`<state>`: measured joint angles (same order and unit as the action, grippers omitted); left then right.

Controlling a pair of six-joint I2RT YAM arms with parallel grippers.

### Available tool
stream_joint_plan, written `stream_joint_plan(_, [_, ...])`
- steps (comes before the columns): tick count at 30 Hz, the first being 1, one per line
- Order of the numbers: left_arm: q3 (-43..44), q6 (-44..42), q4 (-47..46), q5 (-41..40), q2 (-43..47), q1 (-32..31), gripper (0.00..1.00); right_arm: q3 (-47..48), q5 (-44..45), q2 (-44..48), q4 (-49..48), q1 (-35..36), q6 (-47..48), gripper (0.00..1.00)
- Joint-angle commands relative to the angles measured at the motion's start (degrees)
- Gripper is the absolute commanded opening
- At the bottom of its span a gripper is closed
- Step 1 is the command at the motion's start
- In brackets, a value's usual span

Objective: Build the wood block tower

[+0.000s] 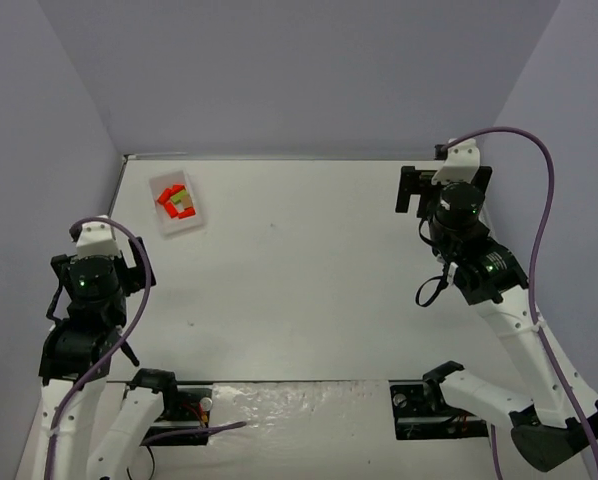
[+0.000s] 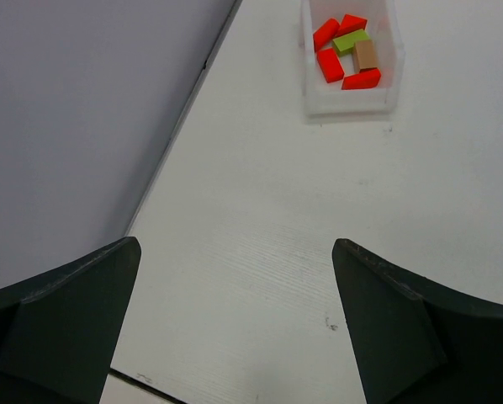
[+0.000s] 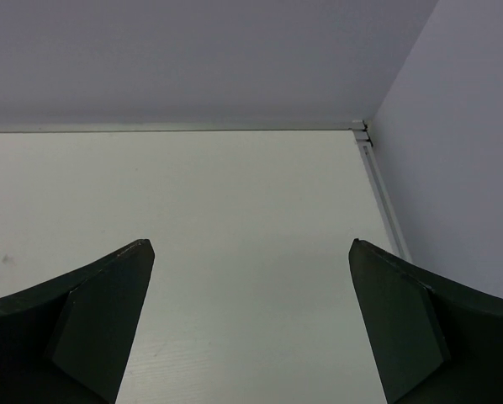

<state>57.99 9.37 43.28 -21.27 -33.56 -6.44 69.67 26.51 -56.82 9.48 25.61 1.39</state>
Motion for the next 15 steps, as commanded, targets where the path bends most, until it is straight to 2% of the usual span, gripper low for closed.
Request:
stream_joint_plan(1, [2.99, 5.74, -6.22, -0.17, -9.32, -0.23, 0.97, 1.5, -2.53, -5.18, -5.13, 0.32, -4.09, 1.0])
stream_joint_plan(4, [3.81, 7.01, -10.51, -0.86, -14.59, -0.21, 0.97, 0.68, -4.64, -6.61, -6.0, 0.32, -5.7, 1.0])
stream_joint_plan(7, [4.97, 7.42, -17.37, -1.02, -23.69, 1.2, 0.97, -0.56, -7.62, -8.02, -6.66, 0.32, -6.59, 1.0])
stream_joint_plan(11, [12.59, 10.26, -21.8, 3.42, -37.63, 5.62, 0.97, -0.7, -9.32, -9.32, -6.6, 0.32, -5.44, 1.0])
stream_joint_plan(15, [21.04, 10.89, -26.14, 3.88, -51.14, 10.09, 0.97, -1.21, -10.78, -9.76, -6.71, 0.32, -3.53, 1.0])
